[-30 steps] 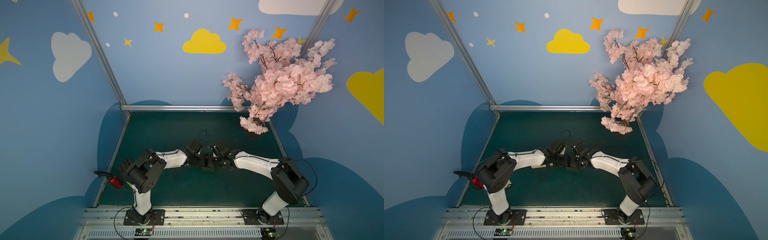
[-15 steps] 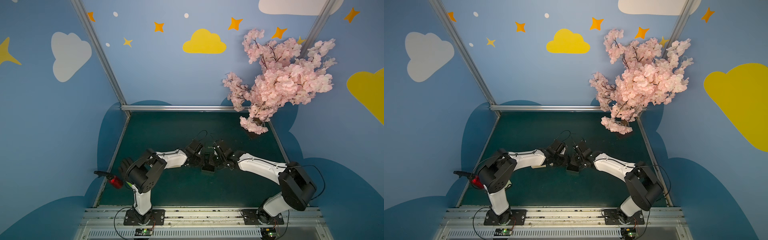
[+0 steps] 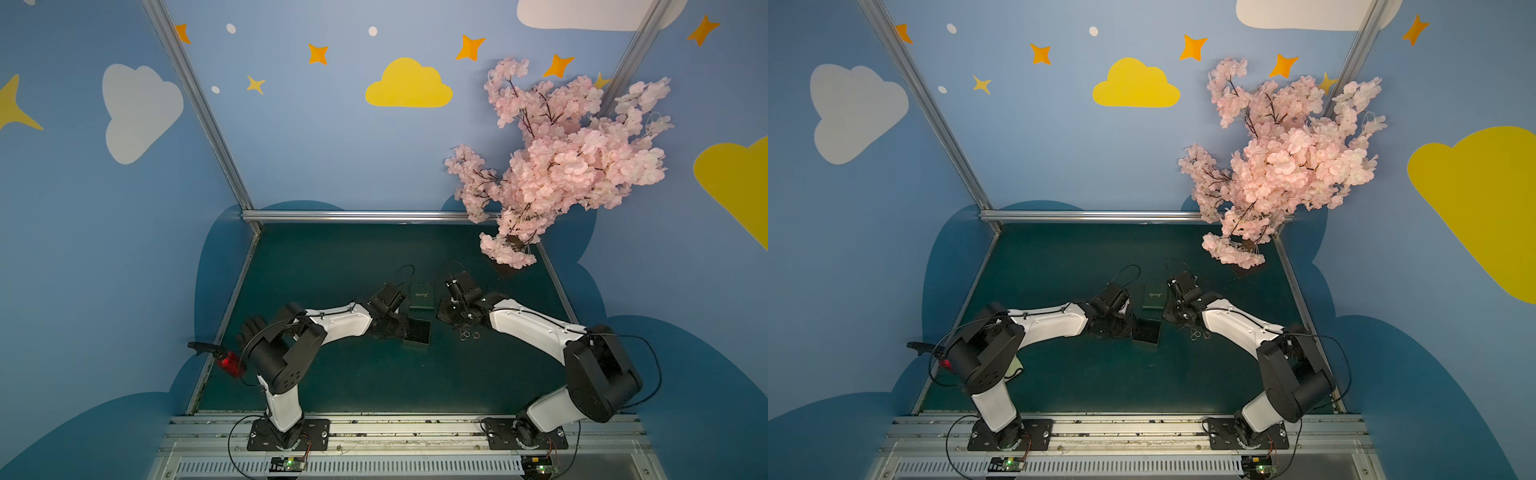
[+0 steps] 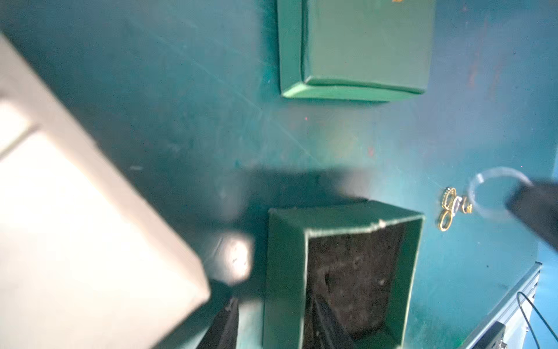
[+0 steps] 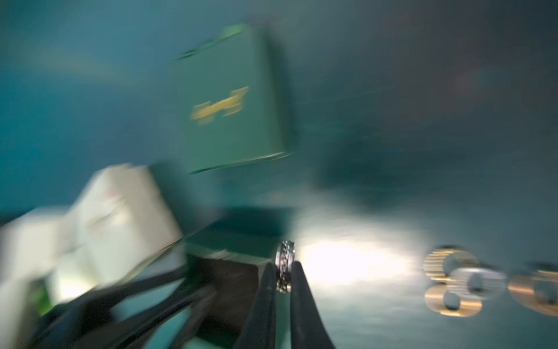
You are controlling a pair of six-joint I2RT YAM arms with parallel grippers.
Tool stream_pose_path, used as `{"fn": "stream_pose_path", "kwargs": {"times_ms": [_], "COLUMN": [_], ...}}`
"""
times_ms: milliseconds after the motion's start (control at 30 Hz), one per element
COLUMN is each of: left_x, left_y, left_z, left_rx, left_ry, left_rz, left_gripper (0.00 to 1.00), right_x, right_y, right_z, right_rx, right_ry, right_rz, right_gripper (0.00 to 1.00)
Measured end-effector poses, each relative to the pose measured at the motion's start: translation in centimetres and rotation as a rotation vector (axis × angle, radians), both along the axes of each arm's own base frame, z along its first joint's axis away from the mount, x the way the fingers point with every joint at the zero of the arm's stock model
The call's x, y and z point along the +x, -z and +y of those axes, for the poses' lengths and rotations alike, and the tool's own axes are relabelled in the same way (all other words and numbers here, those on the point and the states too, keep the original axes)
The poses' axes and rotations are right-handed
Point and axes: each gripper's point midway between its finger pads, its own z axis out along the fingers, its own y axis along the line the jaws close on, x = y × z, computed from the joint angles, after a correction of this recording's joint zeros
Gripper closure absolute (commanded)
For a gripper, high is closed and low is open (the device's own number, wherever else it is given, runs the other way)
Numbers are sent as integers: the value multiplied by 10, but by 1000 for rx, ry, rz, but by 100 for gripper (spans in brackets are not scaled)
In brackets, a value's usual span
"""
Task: Take the rings out of the lift-off lid box
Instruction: Place the ring at the center of the board, then pick up the lid from the center of the board.
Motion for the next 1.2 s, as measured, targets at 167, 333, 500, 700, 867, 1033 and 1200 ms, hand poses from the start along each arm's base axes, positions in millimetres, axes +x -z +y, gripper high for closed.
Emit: {"fn": "stream_pose_path", "kwargs": {"times_ms": [167,333,500,700,867,1033,1200], "left_x": [-2,-11,-9,-8,-14,-14,-11], "left_y": [-10,-16,-31,-38,-50,-55,-56], "left_z": [-2,3,7,12,30,50,67], "left_rx": [-13,-15,-21,-5,11,47,78], "left_ry": [5,9,-1,2,-11,-35,-65], "left_rz": [-25,-37,-85,-122,-178,-229,-259], "left_gripper": [56,56,56,46,25,8,3], "right_x": [2,6,1,-7,-3,20,47], "right_y": [19,27,33,25,-7,-25,-7], "right_z": [-27,-43,-51,-37,-18,14,40], "right_rx": [-153,-305,-402,-400,-267,-173,-171], "right_ry": [9,-17,-43,-93,-117,-168,-208], "right_rz": [87,141,178,163,62,11,31], "right_gripper": [99,97,71,15,8,8,8]}}
